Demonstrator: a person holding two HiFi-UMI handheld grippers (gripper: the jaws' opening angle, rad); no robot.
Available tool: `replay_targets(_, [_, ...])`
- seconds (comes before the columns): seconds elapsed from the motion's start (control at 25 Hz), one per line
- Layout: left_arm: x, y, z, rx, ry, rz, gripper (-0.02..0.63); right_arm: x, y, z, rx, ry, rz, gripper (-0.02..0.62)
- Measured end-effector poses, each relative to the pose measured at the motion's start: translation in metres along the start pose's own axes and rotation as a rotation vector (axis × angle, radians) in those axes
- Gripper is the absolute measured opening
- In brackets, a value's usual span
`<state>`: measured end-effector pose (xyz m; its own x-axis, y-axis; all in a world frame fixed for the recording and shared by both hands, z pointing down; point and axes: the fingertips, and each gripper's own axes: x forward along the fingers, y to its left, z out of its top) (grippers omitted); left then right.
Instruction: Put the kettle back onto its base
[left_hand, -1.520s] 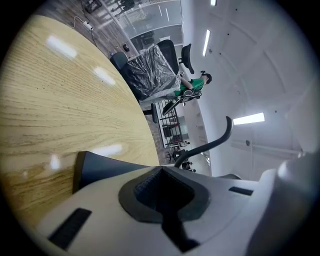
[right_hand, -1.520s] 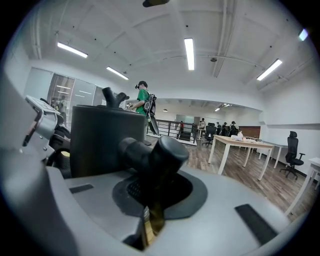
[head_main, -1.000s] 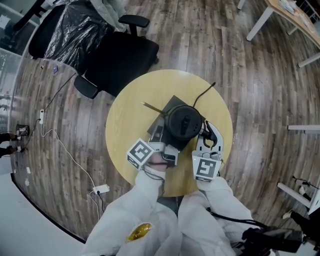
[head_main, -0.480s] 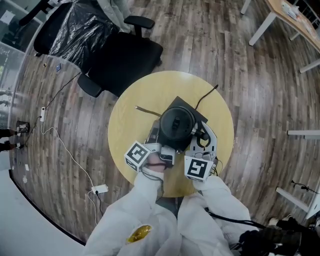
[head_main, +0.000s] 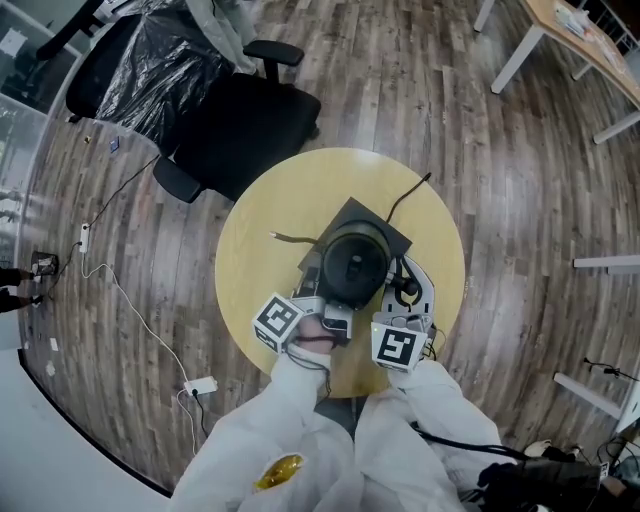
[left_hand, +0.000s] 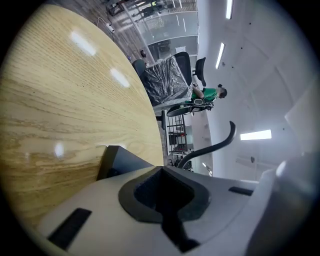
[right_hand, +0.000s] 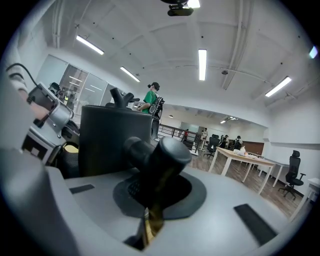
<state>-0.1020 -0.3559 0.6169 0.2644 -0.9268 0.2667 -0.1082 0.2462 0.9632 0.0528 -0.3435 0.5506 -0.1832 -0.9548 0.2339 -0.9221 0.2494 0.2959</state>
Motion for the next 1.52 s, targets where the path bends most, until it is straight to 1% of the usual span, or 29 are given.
replay_targets(0.16, [0.003,-0.005,-0.008,0.017,0.017,-0.003,-0.005,0.002,-0.01,-0.011,0.066,0.017,-0.022,0.02])
replay_targets(0.44, [0.01,-0.011,-0.009,0.031,0.022,-0.006,-0.005,0.014,-0.018,-0.013,0.072,0.028,-0.029,0.015])
replay_targets(0.72, [0.008,-0.008,-0.01,0.002,0.013,-0.004,-0.005,0.018,-0.02,-0.011,0.046,0.029,-0.013,0.015])
replay_targets(0.96, [0.005,-0.009,-0.012,-0.02,0.017,-0.012,-0.005,0.015,-0.02,-0.02,0.115,0.068,0.02,0.017])
replay_targets(1.2, [0.001,-0.004,-0.015,-0.028,0.007,-0.007,-0.005,0.01,-0.021,-0.022,0.109,0.077,0.009,0.02])
replay_targets(1.36, [-0.004,-0.001,-0.016,-0.035,0.003,-0.001,-0.005,0.008,-0.026,-0.028,0.155,0.117,-0.006,0.092])
replay_targets(1.52, [-0.009,0.0,-0.019,-0.039,-0.003,0.009,-0.005,0.005,-0.028,-0.029,0.164,0.132,-0.002,0.112])
